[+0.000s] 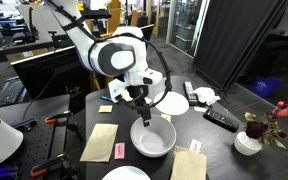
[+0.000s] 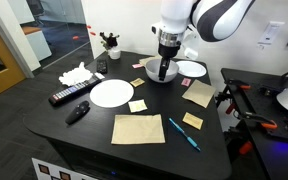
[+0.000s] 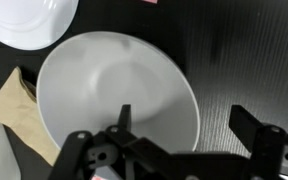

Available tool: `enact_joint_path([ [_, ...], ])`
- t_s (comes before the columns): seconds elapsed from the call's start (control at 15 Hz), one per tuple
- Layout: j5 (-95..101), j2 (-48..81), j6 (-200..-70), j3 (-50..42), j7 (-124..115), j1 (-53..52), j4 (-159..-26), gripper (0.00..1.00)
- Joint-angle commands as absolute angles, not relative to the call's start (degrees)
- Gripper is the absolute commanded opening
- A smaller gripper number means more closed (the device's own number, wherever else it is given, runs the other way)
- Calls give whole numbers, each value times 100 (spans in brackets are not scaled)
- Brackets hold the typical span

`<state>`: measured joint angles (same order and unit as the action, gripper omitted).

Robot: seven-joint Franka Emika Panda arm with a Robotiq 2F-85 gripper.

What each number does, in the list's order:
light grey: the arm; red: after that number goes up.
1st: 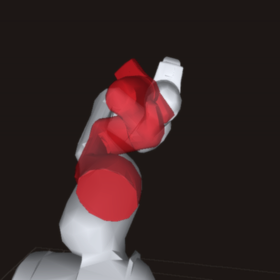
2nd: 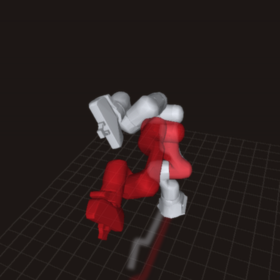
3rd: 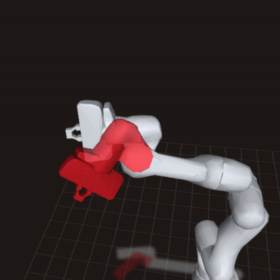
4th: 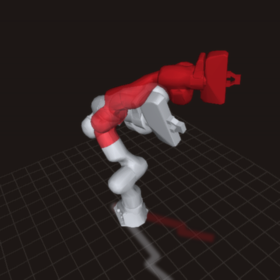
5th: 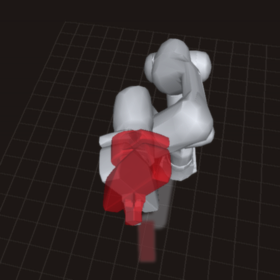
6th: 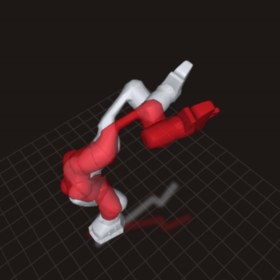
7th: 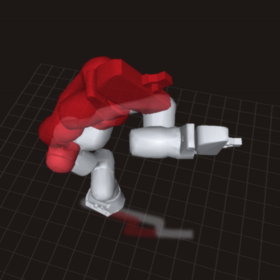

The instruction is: Move the white bowl to the left

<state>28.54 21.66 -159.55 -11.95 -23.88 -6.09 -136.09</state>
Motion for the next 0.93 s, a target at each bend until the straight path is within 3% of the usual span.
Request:
enact_joint_path([
  [0.0,2586,2397,-15989,-1258,-2222,-702,-13442,100],
  [0.07,2545,2442,-16006,-1254,-2201,-708,-13427,100],
  [0.13,2514,2485,-16037,-1257,-2196,-718,-13414,75],
  [0.2,2497,2509,-16038,-1272,-2200,-742,-13409,74],
  [0.73,2430,2553,-16067,-1330,-2206,-814,-13396,12],
  [0.87,2438,2541,-16069,-1342,-2212,-827,-13397,0],
])
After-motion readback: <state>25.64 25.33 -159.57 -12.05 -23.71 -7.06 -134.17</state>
